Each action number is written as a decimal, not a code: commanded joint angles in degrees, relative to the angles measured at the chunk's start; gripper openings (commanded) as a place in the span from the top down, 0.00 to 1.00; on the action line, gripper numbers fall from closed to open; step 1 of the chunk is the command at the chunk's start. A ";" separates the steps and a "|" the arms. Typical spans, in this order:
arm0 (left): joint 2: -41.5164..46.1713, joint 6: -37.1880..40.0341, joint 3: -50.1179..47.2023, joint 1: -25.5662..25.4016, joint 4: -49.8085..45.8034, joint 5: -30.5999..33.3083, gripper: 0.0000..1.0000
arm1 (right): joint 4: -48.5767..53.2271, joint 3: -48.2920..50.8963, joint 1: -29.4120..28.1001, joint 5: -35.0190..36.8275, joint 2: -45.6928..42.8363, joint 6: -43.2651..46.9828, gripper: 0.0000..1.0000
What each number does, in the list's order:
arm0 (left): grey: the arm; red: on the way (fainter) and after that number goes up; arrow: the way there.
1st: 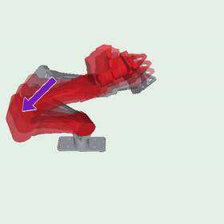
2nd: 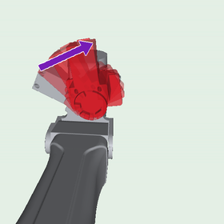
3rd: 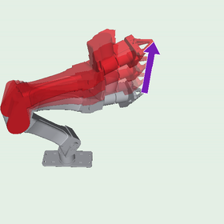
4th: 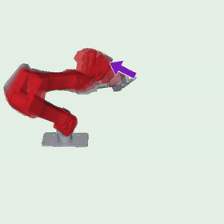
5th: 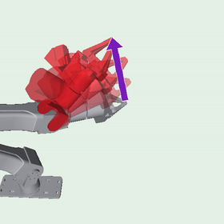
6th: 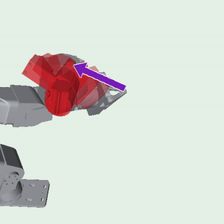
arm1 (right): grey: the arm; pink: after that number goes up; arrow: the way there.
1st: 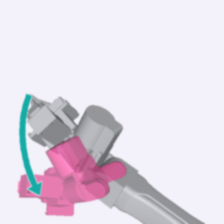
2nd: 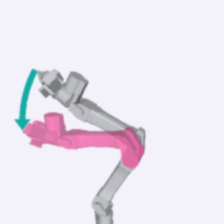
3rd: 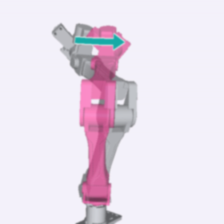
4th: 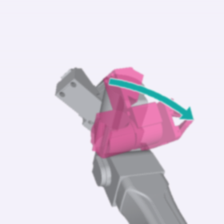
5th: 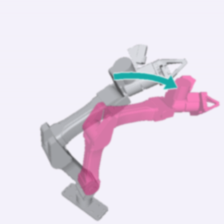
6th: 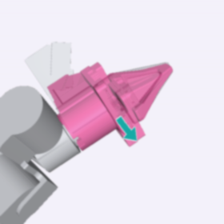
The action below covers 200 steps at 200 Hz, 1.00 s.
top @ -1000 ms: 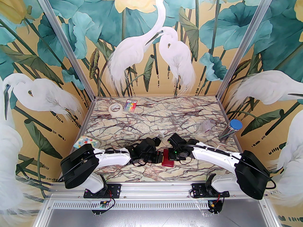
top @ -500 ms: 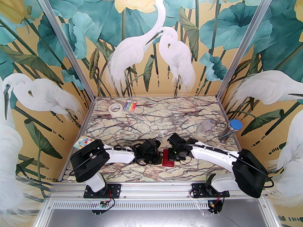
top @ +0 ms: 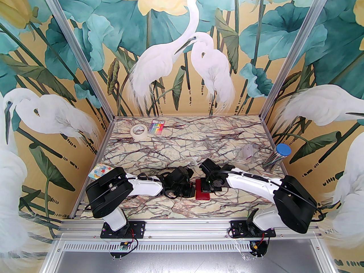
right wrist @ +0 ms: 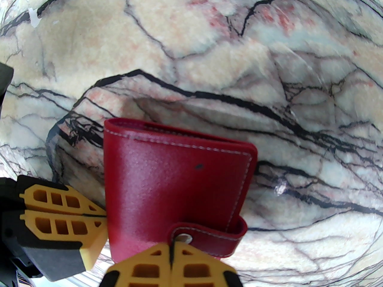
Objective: Put the credit cards into the card holder
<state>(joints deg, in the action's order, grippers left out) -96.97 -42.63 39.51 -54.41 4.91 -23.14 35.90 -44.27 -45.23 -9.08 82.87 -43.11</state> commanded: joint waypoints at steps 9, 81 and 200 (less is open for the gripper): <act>-1.38 -0.26 0.97 0.01 1.18 -0.95 0.91 | -0.11 -1.50 0.04 -1.10 0.17 1.15 1.00; -1.25 -0.43 0.42 0.01 1.86 -0.95 0.91 | 6.27 -3.78 0.04 1.75 -6.25 1.21 0.70; -1.30 -0.43 0.13 0.01 2.30 -0.92 0.91 | 15.23 -12.03 -2.15 9.32 3.19 -1.64 0.70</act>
<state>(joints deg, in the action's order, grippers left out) -97.14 -42.81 39.51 -54.37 5.50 -23.29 47.97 -53.45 -46.37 -2.68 84.25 -43.22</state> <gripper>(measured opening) 0.088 0.299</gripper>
